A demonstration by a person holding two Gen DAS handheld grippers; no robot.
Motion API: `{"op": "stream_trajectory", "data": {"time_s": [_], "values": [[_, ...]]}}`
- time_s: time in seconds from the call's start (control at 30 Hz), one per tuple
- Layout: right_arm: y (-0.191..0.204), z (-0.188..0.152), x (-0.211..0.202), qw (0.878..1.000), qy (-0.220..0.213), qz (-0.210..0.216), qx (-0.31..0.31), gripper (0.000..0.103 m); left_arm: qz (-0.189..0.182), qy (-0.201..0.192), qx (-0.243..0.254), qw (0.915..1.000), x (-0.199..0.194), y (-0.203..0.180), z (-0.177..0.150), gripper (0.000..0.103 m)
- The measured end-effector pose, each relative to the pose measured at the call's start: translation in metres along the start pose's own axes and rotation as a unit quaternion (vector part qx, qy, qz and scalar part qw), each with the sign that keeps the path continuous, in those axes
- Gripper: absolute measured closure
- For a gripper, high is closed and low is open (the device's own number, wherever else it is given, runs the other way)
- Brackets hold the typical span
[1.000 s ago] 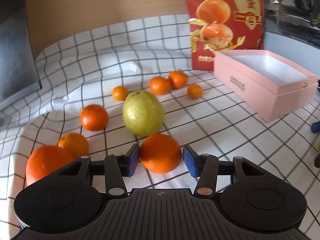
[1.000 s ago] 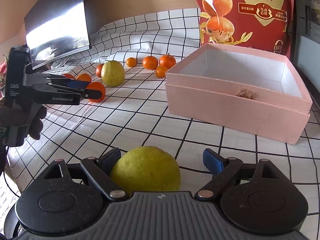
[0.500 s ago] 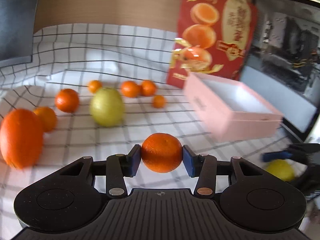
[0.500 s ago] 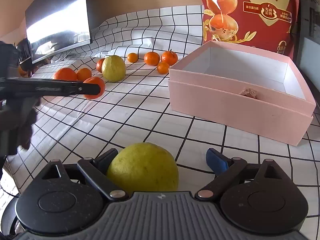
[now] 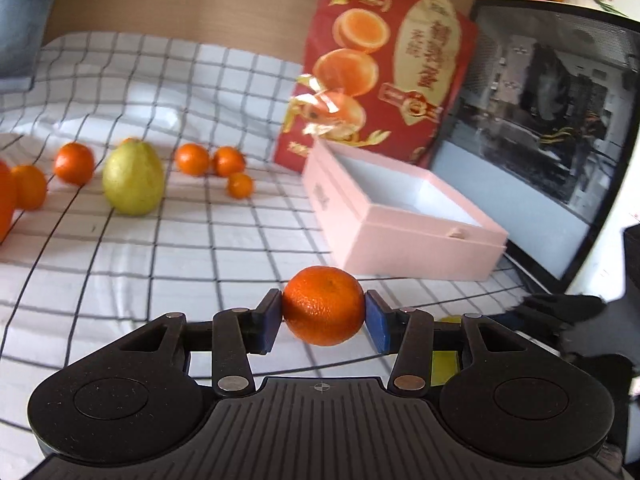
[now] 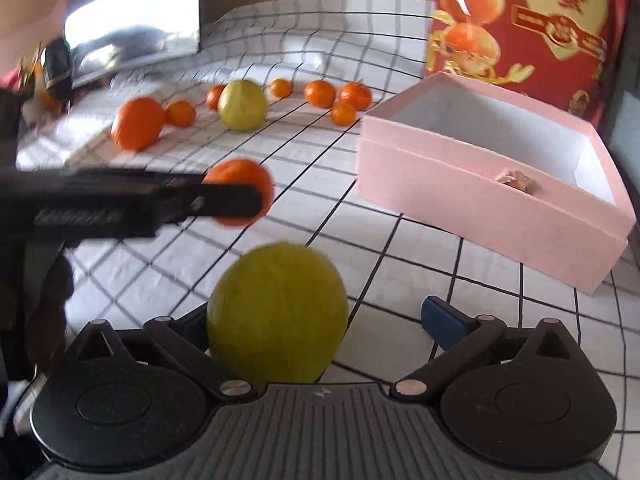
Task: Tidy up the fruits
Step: 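Carry pear and tangerine over the pink box and release both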
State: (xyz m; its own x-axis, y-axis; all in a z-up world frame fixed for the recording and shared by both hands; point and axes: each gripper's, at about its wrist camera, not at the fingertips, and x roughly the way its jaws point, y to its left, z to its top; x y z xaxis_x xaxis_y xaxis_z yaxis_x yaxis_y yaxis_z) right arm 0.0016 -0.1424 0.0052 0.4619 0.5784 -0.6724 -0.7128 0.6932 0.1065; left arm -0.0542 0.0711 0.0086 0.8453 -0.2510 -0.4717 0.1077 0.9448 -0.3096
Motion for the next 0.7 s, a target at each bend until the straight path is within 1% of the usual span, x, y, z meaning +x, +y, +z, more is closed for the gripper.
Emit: {"op": "stream_trajectory", "data": {"time_s": [0.03,0.1,0.3,0.4,0.57,0.7], "values": [[0.001,-0.001,-0.001,1.000,0.001,0.001,-0.005,0.000,0.001,0.004,-0.012,0.9999,0.000,0.004,0.000,0.053],[-0.001,-0.002,-0.003,1.000,-0.003,0.007,0.001,0.000,0.001,0.000,-0.026,0.9997,-0.002,0.008,0.000,0.053],[-0.022,-0.007,-0.016,0.998,-0.015,0.019,0.056,0.002,-0.001,-0.014,-0.037,0.9992,-0.007,0.012,-0.004,0.053],[-0.034,-0.012,-0.028,0.996,-0.028,0.018,0.077,0.002,0.000,-0.008,-0.046,0.9989,-0.005,0.013,-0.004,0.053],[-0.044,-0.019,-0.049,0.995,-0.049,0.006,0.081,0.002,-0.001,-0.004,-0.057,0.9984,-0.003,0.016,-0.005,0.053],[-0.045,-0.021,-0.048,0.996,-0.040,0.018,0.079,0.002,0.000,-0.006,-0.056,0.9984,-0.004,0.016,-0.005,0.053]]}}
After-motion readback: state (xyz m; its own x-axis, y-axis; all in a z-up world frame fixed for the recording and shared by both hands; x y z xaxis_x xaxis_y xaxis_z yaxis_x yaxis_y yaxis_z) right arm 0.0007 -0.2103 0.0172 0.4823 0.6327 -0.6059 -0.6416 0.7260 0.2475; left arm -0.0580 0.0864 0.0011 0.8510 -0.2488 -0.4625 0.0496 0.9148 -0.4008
